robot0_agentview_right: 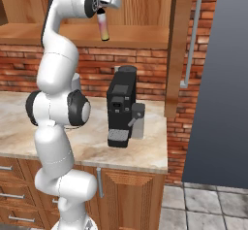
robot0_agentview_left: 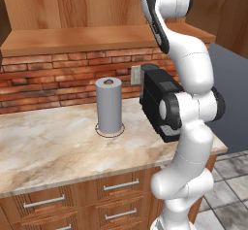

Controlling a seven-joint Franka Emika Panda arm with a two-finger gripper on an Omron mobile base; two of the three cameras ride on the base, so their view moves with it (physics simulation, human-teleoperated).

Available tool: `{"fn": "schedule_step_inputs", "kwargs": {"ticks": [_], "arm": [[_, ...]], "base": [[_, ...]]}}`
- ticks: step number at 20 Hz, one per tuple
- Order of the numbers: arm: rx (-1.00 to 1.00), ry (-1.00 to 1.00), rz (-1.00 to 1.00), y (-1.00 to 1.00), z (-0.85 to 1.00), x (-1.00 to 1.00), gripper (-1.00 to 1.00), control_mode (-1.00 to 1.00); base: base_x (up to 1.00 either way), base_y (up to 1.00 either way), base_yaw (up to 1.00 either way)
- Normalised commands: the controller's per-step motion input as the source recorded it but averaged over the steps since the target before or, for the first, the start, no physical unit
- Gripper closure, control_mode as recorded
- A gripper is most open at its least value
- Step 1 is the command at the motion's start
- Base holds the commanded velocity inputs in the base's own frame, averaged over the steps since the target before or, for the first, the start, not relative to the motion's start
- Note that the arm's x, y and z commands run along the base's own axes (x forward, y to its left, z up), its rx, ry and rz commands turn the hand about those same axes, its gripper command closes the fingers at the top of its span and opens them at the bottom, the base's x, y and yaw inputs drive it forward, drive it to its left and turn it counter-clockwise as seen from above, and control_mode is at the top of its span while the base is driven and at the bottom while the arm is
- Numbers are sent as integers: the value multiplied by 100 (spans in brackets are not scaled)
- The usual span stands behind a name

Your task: Sort all alcoholic drinks to one cabinet, and non-alcoholic drinks to the other.

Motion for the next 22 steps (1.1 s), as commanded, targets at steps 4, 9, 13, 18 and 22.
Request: {"fn": "schedule_step_inputs", "kwargs": {"ticks": [4,9,13,18,22], "arm": [[0,0,0,0,-29,17,100,-100],[2,0,0,-1,-25,0,-100,-100],[2,0,0,0,-16,-1,-100,-100],[2,0,0,-3,-14,-1,-100,-100],[1,0,0,-3,-14,0,-100,-100]], "base": [[0,0,0],[0,0,0],[0,0,0],[0,0,0],[0,0,0]]}}
